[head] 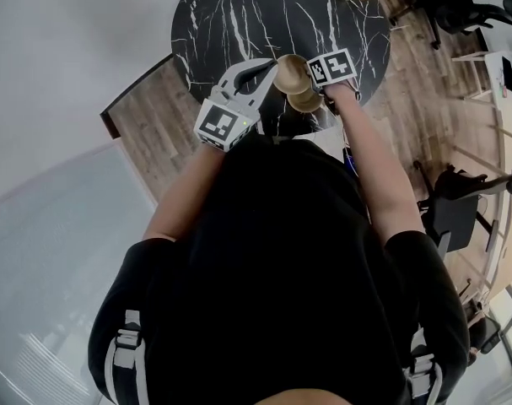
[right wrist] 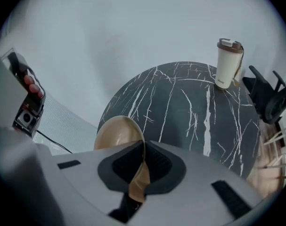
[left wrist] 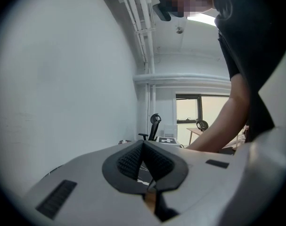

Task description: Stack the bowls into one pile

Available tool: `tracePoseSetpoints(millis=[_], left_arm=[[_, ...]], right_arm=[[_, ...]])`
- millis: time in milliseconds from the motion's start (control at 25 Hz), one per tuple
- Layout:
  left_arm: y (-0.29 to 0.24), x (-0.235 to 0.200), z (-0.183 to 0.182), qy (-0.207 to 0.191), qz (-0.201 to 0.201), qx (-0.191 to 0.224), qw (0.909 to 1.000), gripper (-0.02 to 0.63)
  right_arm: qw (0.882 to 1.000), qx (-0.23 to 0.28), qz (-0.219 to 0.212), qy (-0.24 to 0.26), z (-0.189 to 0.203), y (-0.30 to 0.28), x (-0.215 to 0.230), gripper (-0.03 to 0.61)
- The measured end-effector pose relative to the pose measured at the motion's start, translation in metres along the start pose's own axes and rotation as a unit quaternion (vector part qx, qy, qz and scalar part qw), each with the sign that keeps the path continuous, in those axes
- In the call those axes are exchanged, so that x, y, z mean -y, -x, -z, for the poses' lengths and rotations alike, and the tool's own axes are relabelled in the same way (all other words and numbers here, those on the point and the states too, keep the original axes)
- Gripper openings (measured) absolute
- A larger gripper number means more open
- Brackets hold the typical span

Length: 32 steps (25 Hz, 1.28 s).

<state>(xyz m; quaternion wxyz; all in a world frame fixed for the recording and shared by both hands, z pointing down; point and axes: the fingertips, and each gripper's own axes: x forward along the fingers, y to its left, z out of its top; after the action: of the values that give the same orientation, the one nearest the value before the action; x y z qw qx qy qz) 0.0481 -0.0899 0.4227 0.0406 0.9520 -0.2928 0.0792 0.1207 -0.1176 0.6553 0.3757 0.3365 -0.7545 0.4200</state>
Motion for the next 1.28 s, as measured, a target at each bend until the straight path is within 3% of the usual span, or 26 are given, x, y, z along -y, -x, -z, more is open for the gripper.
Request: tracePoseSetpoints(millis=[600,960,1280], left_arm=[[0.001,0.043,0.003,0.0,-0.003,-0.001,1.0,0.005],[0.015,0.043,0.004,-0.003,-0.016,-0.006,0.9998,0.005],[0.022,0.048,0.007,-0.003,-0.021,-0.013,0.9997,0.003]], right_arm=[[1.0,-0.024,0.0,-0.004,0.069,0.003,0.011,0.015],[0.999,-0.039,0.022,-0.006,0.092,-0.012,0.026,0.018],[0.999,-0.041,0.016,-0.006,0.093,-0.012,0.027,0.095]])
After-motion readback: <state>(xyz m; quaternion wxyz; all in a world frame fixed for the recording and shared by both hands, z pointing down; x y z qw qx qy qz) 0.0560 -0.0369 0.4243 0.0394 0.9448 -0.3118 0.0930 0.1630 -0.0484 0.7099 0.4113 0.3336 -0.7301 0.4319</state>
